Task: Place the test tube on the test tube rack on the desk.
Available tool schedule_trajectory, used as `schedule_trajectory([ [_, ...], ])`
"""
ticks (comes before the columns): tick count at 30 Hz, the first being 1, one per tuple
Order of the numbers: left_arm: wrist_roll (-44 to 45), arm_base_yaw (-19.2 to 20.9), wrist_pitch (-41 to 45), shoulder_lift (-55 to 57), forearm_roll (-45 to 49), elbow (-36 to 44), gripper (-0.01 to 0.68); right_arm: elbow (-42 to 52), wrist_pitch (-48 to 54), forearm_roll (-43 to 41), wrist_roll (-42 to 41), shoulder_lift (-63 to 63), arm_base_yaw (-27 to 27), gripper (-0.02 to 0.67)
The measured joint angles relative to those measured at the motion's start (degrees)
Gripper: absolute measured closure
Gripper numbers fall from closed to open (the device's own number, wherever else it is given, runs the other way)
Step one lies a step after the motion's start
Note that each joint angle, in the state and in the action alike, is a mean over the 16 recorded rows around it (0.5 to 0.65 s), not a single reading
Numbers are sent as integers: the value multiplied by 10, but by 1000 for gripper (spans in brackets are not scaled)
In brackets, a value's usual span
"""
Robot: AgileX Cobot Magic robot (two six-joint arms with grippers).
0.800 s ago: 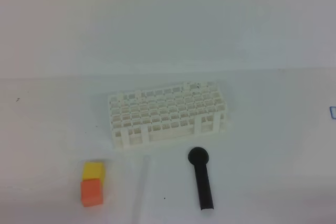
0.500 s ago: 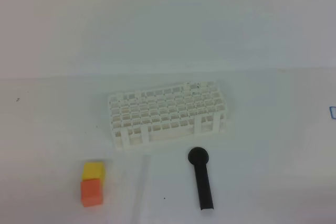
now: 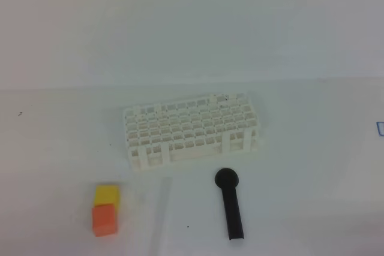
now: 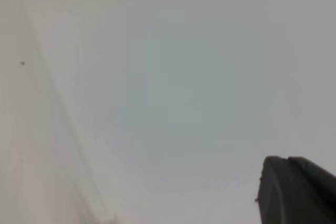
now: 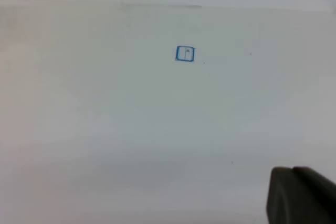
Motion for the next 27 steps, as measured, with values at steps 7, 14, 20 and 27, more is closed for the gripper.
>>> schedule_trajectory([
  [7,125,-15,119,48,46,-106,674,0,0,0,0,0,0,650],
  [14,224,-85,285,189,160,-261,674,0,0,-10,-4,0,0,650],
  [20,220,-179,445,365,265,-386,674,1,-20,-22,-10,0,0,650],
  [27,191,-263,569,547,324,-484,674,3,-128,-19,1,0,0,650],
])
